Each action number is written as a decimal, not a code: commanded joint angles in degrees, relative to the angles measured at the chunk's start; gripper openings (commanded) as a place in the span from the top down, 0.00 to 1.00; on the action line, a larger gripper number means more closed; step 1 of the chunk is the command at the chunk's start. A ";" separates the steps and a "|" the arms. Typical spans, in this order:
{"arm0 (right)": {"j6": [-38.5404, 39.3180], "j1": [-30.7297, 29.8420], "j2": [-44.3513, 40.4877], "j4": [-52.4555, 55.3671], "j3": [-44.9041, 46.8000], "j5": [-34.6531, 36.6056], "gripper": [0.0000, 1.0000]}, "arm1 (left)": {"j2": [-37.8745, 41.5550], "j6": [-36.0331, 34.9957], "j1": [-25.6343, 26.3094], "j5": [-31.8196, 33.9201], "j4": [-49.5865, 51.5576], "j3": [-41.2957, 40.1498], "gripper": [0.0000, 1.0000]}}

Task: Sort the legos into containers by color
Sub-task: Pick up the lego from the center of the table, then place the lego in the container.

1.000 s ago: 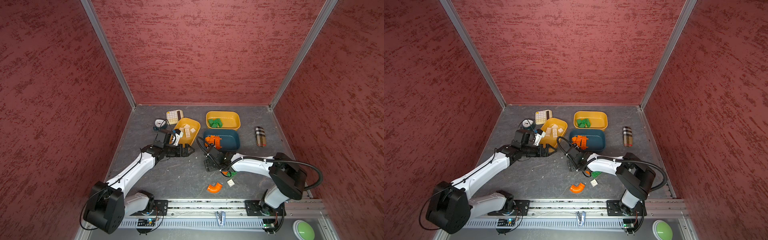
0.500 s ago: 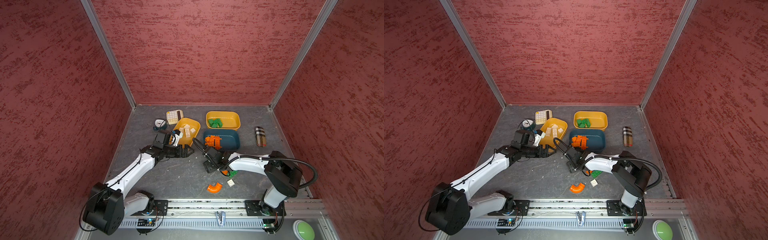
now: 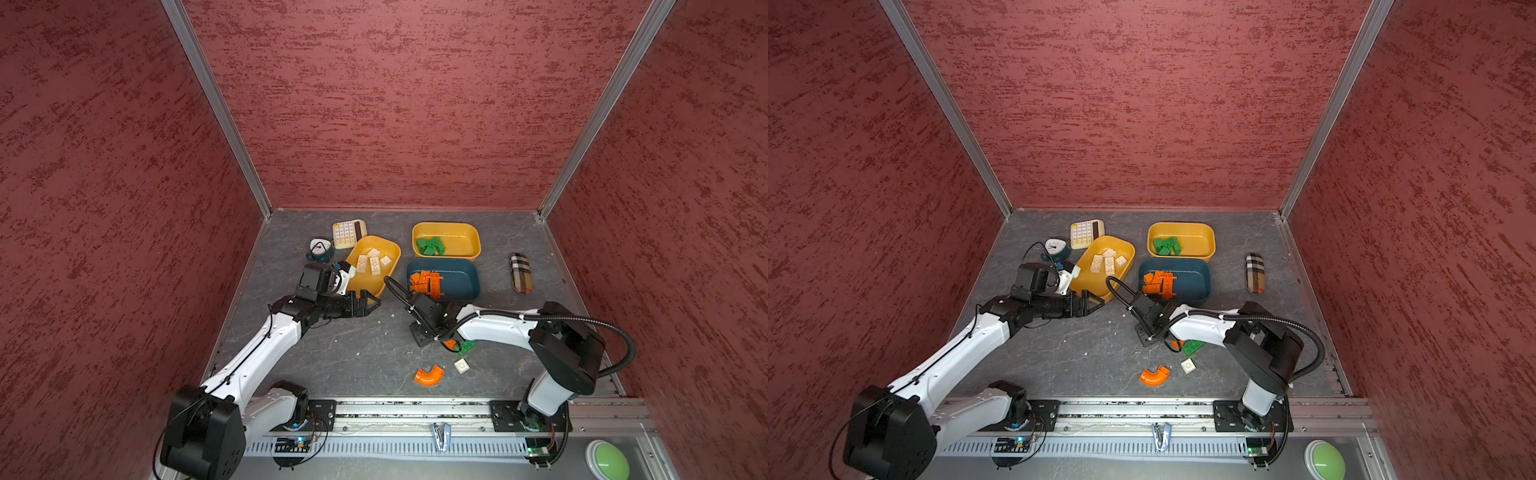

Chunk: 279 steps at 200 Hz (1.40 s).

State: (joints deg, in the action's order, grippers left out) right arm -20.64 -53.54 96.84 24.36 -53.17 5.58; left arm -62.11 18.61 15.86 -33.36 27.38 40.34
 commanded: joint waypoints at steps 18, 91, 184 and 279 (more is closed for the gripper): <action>0.62 -0.21 -2.30 0.29 -7.17 -4.35 0.72 | 2.08 -1.21 -3.83 0.27 3.73 0.54 0.01; 5.44 4.14 9.46 -5.26 -28.41 -11.96 0.72 | 5.83 0.20 -10.96 -1.17 5.29 0.77 0.01; 13.72 11.48 29.10 1.74 -52.92 -7.06 0.67 | 4.07 0.97 -14.71 -4.18 3.02 1.72 0.00; 14.50 12.41 21.42 5.48 -49.32 -6.98 0.29 | 1.92 1.21 -14.85 -5.02 1.77 1.59 0.01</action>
State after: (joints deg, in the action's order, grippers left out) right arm -6.59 -41.36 126.56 28.64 -106.30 -1.26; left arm -59.86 19.75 1.50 -37.43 30.30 40.60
